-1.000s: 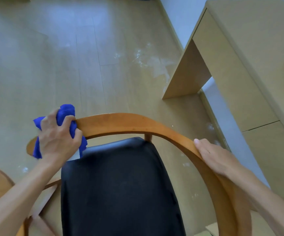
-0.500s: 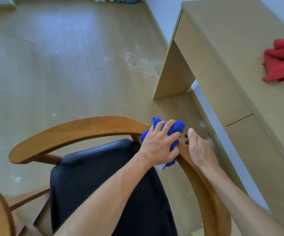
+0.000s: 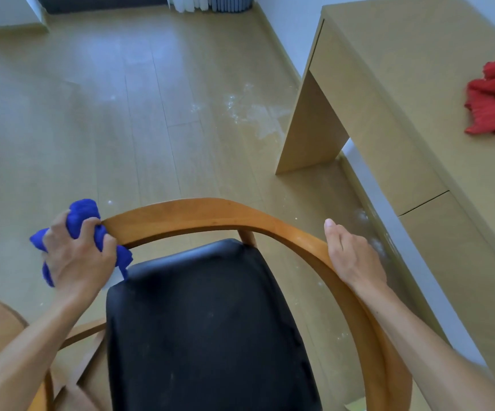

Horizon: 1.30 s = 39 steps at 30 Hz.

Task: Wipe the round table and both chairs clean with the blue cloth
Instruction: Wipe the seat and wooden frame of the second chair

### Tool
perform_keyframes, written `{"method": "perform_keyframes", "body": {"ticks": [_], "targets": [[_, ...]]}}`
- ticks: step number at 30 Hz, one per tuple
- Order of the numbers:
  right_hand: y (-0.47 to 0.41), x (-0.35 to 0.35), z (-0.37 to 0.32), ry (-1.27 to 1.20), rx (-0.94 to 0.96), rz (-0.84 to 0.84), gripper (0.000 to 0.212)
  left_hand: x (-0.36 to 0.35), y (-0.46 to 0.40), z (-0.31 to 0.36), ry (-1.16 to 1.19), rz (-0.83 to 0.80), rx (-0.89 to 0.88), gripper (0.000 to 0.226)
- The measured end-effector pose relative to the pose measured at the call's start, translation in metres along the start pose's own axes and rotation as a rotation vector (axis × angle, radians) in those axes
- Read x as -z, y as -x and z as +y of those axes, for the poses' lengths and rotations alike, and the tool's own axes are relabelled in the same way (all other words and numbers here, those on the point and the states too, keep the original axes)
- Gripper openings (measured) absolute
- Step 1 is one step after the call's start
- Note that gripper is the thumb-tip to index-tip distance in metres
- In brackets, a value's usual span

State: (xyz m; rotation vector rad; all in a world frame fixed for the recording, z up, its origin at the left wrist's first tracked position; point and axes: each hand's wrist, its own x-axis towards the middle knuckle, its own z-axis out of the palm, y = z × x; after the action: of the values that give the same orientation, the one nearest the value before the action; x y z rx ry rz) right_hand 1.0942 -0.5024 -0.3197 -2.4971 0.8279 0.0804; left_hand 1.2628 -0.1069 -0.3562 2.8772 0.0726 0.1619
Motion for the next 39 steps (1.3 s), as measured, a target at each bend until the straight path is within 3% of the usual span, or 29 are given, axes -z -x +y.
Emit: {"method": "perform_keyframes", "body": {"ticks": [2,6,10,14,19,21,23,26,30,32,35,39], "targets": [[-0.001,0.0,0.0,-0.003,-0.007,-0.007,0.059,-0.007,0.004,0.024,0.01,0.019,-0.009,0.044],[0.0,0.0,0.002,-0.016,0.007,-0.006,0.056,-0.027,0.01,0.101,0.027,-0.041,-0.247,0.038],[0.002,0.003,0.0,-0.027,0.052,0.029,0.054,-0.041,0.042,0.192,0.086,-0.164,-0.535,0.03],[0.005,0.007,-0.005,-0.036,0.064,0.04,0.044,-0.043,0.081,0.23,0.229,-0.338,-0.705,0.028],[0.015,0.014,-0.017,-0.083,0.129,0.01,0.015,-0.012,0.094,0.203,0.718,-0.417,-0.554,0.028],[0.024,0.02,-0.037,-0.267,0.219,-0.039,0.035,0.008,0.096,0.183,0.796,-0.462,-0.565,0.031],[0.034,0.027,-0.063,-0.423,0.315,-0.236,0.059,0.031,0.101,0.166,0.825,-0.509,-0.594,0.032],[0.048,0.035,-0.098,-0.372,0.422,-0.456,0.07,0.062,0.106,0.145,0.861,-0.57,-0.635,0.031],[0.057,0.05,-0.129,-0.261,0.511,-0.434,0.054,0.089,0.107,0.122,0.887,-0.627,-0.619,0.047],[0.061,0.054,-0.137,-0.183,0.578,-0.505,0.055,0.099,0.104,0.113,0.92,-0.666,-0.573,0.055],[0.074,0.051,-0.143,-0.089,0.69,-0.536,0.058,0.108,0.099,0.101,1.013,-0.733,-0.49,0.056],[0.086,0.038,-0.146,-0.148,0.698,-0.483,0.035,0.106,0.1,0.086,1.074,-0.88,-0.341,0.051]]}}
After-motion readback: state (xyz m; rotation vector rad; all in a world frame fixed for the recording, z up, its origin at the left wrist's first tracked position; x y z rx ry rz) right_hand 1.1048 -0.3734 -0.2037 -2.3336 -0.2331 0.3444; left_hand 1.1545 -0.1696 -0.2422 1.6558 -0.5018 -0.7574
